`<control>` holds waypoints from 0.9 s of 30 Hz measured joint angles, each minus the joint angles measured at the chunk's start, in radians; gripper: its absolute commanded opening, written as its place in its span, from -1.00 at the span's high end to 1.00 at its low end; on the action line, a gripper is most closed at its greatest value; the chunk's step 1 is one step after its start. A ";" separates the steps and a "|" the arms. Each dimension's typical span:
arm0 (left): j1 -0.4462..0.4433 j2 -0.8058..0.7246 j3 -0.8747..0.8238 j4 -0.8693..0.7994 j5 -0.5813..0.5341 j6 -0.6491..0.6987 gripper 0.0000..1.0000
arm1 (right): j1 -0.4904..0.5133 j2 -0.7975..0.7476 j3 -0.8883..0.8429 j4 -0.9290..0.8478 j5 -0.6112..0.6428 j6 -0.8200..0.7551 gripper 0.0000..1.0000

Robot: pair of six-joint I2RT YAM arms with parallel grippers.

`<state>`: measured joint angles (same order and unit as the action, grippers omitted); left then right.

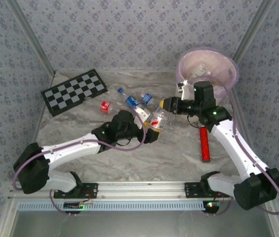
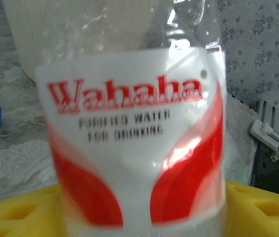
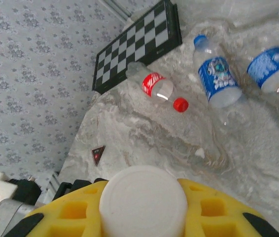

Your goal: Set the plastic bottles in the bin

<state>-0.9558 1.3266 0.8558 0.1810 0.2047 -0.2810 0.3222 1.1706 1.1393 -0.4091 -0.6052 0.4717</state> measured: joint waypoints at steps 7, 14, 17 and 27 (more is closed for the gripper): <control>0.000 -0.134 0.018 -0.092 -0.117 -0.024 -0.98 | -0.078 0.000 0.371 -0.158 0.119 -0.134 0.77; 0.007 -0.262 0.010 -0.205 -0.245 -0.071 -0.98 | -0.195 -0.050 0.568 -0.114 0.456 -0.275 1.00; 0.014 -0.285 -0.024 -0.230 -0.277 -0.100 -0.98 | -0.254 -0.042 0.570 -0.033 0.588 -0.329 1.00; 0.034 -0.298 -0.075 -0.289 -0.334 -0.151 -0.96 | -0.287 0.306 0.647 0.121 0.631 -0.387 1.00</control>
<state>-0.9222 1.0286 0.7811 -0.1078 -0.1291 -0.4324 0.0353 1.4765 1.7866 -0.2882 0.0261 0.0845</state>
